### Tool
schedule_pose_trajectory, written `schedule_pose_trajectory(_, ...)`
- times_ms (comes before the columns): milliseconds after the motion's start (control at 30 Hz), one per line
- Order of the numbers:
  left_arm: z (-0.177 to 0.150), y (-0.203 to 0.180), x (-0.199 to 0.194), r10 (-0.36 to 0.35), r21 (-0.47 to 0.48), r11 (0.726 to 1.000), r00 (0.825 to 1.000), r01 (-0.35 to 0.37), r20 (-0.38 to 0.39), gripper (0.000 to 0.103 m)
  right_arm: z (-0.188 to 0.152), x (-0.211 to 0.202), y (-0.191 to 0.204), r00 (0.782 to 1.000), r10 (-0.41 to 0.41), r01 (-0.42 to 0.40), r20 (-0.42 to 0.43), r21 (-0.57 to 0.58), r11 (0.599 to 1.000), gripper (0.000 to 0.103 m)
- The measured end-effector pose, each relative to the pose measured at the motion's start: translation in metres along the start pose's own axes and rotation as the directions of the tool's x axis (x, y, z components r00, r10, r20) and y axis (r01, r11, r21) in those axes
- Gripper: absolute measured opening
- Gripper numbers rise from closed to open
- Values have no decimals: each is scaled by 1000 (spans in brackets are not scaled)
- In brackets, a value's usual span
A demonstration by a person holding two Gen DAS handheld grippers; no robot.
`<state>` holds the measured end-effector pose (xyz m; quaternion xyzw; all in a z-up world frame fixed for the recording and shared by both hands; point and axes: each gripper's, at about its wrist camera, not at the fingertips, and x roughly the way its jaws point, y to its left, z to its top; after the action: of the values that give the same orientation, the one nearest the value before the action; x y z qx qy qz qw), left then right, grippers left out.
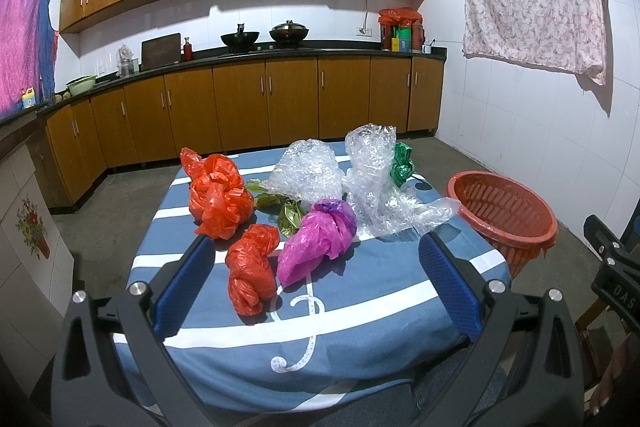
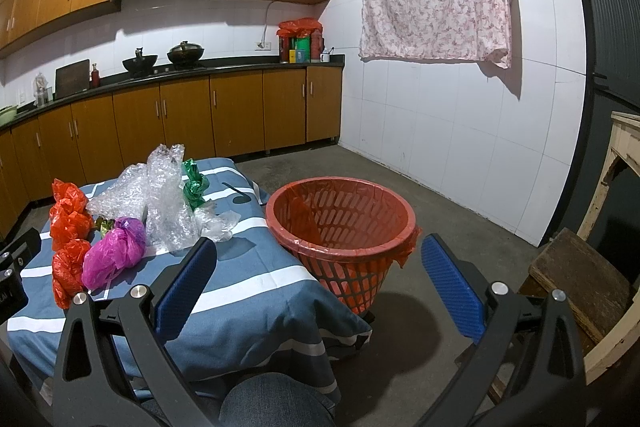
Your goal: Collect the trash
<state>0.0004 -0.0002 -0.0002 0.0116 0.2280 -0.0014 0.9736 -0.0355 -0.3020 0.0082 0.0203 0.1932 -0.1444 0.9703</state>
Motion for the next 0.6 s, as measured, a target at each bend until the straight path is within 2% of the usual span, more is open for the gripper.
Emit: schedule_pose_trajectory(600,0,0,0,-1,0,1000,1000,1,-3,99,-1,1,0,1000,0,0,-1,0,1000,101)
